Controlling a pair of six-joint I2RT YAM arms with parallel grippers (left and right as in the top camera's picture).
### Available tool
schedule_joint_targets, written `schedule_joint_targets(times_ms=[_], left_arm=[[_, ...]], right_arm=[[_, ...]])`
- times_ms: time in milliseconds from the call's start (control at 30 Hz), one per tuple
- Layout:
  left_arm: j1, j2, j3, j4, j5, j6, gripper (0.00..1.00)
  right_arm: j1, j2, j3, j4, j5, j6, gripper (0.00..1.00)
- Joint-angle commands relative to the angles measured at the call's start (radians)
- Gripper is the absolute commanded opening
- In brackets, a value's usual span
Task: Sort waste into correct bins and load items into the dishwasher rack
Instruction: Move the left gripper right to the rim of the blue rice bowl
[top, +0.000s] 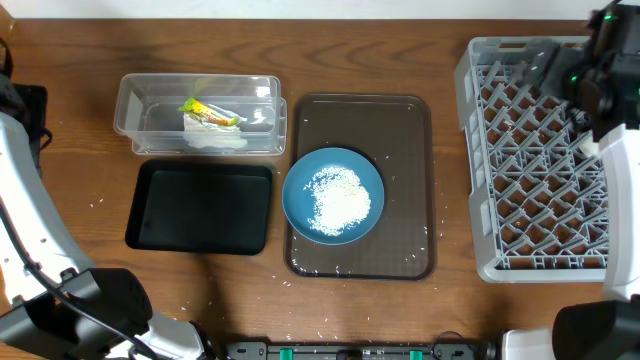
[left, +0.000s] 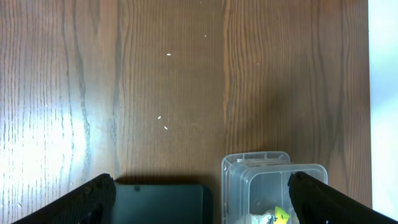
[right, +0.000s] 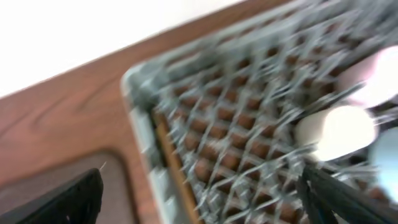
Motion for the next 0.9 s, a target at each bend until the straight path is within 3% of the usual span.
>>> schedule_joint_targets(times_ms=[0, 367, 400, 433, 533, 700, 867], left_arm=[[0.002, 0.006, -0.001, -0.005, -0.020, 0.014, 0.92], [0.002, 0.006, -0.001, -0.005, -0.019, 0.014, 0.92], [0.002, 0.006, -0.001, -0.005, -0.001, 0.013, 0.92], [0.002, 0.006, -0.001, -0.010, 0.039, 0.014, 1.00], [0.002, 0.006, -0.001, -0.075, 0.270, 0.018, 0.98], [-0.040, 0.007, -0.003, -0.156, 0.596, 0.302, 0.98], [-0.194, 0.007, -0.003, -0.237, 0.661, 0.516, 0.98]], right_arm=[[-0.036, 0.002, 0.031, 0.024, 0.133, -0.013, 0.99], [-0.063, 0.002, 0.030, 0.014, 0.128, -0.013, 0.99], [-0.062, 0.002, 0.030, 0.014, 0.128, -0.013, 0.99], [-0.061, 0.002, 0.030, 0.014, 0.128, -0.013, 0.99], [-0.061, 0.002, 0.030, 0.014, 0.128, -0.013, 0.99], [-0.061, 0.002, 0.030, 0.014, 0.128, -0.013, 0.99], [-0.061, 0.002, 0.030, 0.014, 0.128, -0.013, 0.99]])
